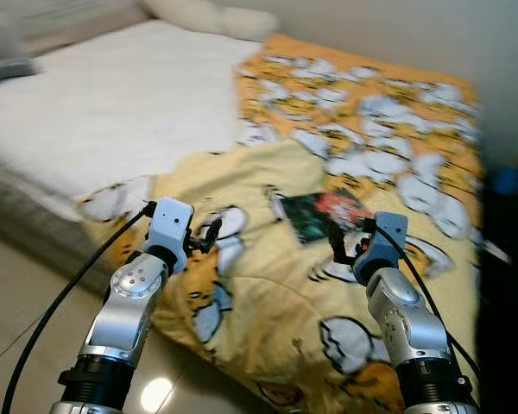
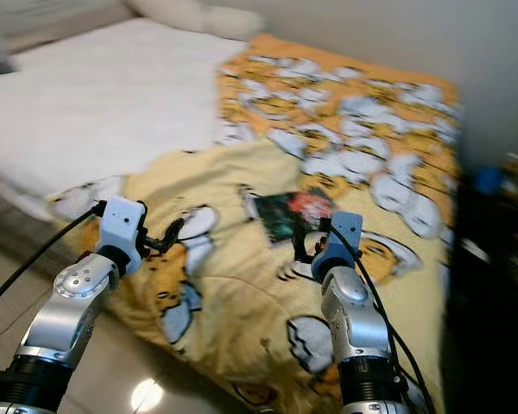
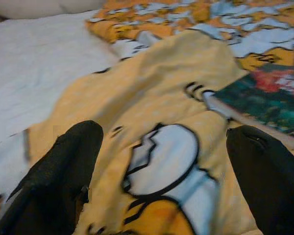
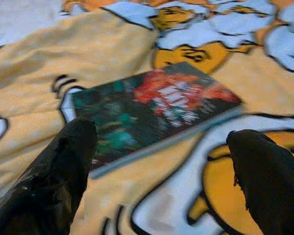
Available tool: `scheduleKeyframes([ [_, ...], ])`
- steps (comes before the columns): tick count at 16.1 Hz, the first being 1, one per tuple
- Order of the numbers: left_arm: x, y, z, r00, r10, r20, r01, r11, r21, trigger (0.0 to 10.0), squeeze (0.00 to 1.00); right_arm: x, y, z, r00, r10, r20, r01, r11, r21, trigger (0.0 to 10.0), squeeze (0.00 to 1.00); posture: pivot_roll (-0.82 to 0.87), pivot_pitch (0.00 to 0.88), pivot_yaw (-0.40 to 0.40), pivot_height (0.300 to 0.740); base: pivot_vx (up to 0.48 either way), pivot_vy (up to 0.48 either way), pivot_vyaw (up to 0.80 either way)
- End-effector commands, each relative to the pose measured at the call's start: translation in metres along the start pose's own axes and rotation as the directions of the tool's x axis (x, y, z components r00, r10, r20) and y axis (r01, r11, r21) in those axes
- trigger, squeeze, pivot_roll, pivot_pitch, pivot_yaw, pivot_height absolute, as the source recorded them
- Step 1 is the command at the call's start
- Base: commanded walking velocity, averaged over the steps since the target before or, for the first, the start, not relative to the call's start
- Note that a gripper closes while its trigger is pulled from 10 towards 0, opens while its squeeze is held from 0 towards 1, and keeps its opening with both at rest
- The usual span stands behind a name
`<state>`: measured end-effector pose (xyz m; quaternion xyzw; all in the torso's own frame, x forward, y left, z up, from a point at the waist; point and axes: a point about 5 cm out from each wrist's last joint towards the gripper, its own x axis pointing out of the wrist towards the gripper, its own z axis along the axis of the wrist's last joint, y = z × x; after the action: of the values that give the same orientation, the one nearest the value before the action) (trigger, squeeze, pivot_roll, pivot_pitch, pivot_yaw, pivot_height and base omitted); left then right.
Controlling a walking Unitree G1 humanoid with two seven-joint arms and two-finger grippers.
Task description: Clean up the room
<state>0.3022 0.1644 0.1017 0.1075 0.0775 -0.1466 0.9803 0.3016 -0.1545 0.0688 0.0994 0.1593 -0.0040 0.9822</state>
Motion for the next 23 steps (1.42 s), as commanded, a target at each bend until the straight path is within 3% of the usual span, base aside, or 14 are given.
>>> scheduleKeyframes([
  [1, -0.0003, -0.0005, 0.0012, 1.0, -0.009, 0.003, 0.009, 1.0, 0.009, 10.0, 0.0, -0.0005, -0.0012, -0.0001, 1.0, -0.01, -0.002, 0.01, 1.0, 0.002, 10.0, 0.0, -0.03, 0.0, -0.055, 0.74, 0.0, 0.0, -0.78],
  [23, 0.0001, -0.0002, 0.0014, 1.0, 0.002, 0.011, -0.002, 1.0, -0.006, 10.0, 0.0, -0.0008, 0.001, -0.0037, 1.0, -0.008, -0.012, 0.008, 1.0, 0.007, 10.0, 0.0, -0.03, 0.0, -0.056, 0.74, 0.0, 0.0, -0.78],
])
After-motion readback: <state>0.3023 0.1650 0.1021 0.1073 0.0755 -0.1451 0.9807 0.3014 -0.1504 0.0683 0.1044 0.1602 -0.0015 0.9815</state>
